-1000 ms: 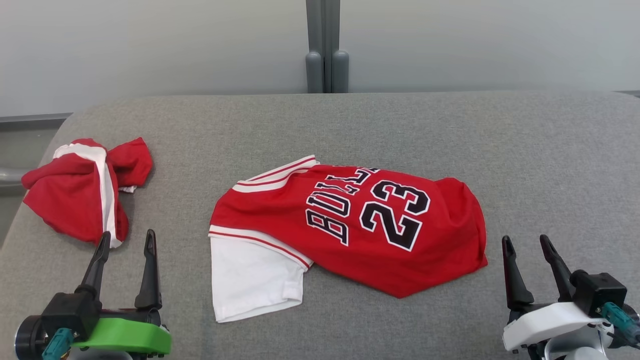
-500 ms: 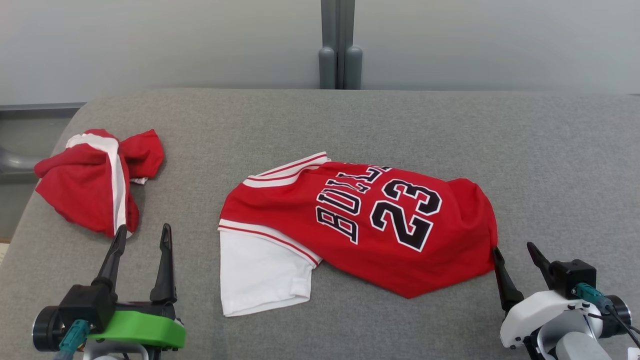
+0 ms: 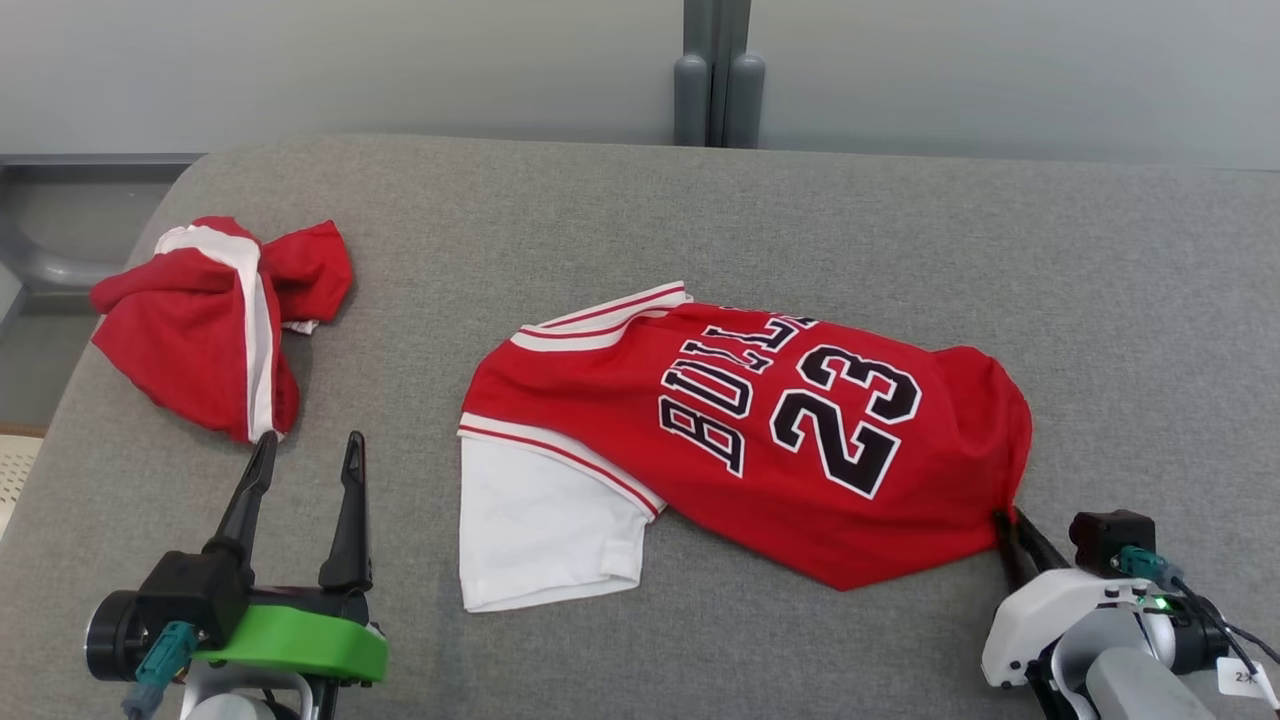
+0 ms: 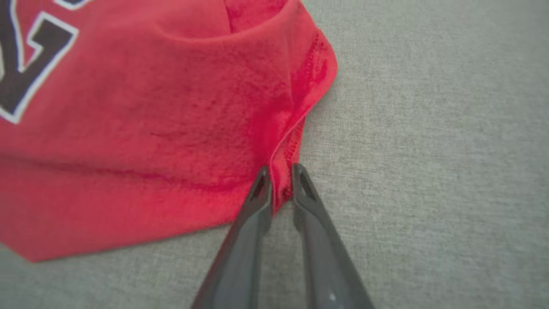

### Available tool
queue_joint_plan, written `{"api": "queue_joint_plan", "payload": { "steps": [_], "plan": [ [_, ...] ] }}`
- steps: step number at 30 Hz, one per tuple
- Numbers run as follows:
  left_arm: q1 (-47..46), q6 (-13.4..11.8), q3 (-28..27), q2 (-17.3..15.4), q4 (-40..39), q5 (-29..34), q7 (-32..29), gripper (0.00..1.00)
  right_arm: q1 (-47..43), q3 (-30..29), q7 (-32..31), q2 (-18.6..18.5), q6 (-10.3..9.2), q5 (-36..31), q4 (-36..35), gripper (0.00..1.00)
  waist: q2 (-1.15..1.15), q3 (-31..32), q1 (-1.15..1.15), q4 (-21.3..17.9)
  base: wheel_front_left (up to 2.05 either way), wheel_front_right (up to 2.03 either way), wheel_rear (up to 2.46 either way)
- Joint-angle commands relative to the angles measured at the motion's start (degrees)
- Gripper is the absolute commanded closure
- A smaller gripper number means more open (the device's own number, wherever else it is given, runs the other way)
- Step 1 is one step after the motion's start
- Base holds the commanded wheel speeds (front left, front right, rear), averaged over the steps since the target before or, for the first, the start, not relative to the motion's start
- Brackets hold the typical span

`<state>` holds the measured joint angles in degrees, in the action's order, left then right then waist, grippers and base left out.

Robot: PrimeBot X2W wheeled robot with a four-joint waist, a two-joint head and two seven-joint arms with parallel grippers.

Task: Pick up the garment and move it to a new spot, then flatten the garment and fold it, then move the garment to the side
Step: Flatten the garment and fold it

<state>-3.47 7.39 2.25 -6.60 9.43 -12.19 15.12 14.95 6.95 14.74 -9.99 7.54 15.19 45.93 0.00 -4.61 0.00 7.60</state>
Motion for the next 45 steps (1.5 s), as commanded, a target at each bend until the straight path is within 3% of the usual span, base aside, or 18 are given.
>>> {"api": "queue_joint_plan", "payload": {
  "steps": [1, 15, 26, 35, 45],
  "plan": [
    [-0.6, 0.2, -0.3, 0.0, 0.0, -0.6, 0.0, 0.0, 0.6, 0.2, 0.4, -0.2, -0.1, 0.9, -0.2, 1.0, 0.0, 0.0, 0.0, -0.4, 0.0, 0.0, 0.0],
    [0.8, 0.2, -1.1, 1.1, 0.7, -0.6, 0.0, 0.0, -10.6, -3.5, 0.5, -5.1, -0.1, 4.4, -28.8, 1.0, 0.0, 0.9, 0.0, -5.3, 0.0, 0.0, 0.0],
    [0.7, 0.2, -1.1, 0.7, 0.9, -1.1, 0.0, 0.0, -19.5, -8.9, 0.5, -7.0, -0.09, 6.4, -42.4, 1.0, 0.0, 1.0, 0.0, -6.6, 0.0, 0.0, 0.0],
    [-0.4, 0.2, 0.4, 0.9, 1.4, -1.0, 0.0, 0.0, -14.1, -7.5, -0.4, -7.8, -0.1, 5.5, -41.0, 1.0, 0.0, 0.6, 0.0, -4.8, 0.0, 0.0, 0.0],
    [-2.5, 0.2, 1.9, 0.9, 2.1, -1.6, 0.0, 0.0, 7.0, 1.5, -0.7, -8.9, -0.1, 2.6, -27.9, 1.0, 0.0, -2.1, 0.0, -0.5, 0.0, 0.0, 0.0]
  ]
}}
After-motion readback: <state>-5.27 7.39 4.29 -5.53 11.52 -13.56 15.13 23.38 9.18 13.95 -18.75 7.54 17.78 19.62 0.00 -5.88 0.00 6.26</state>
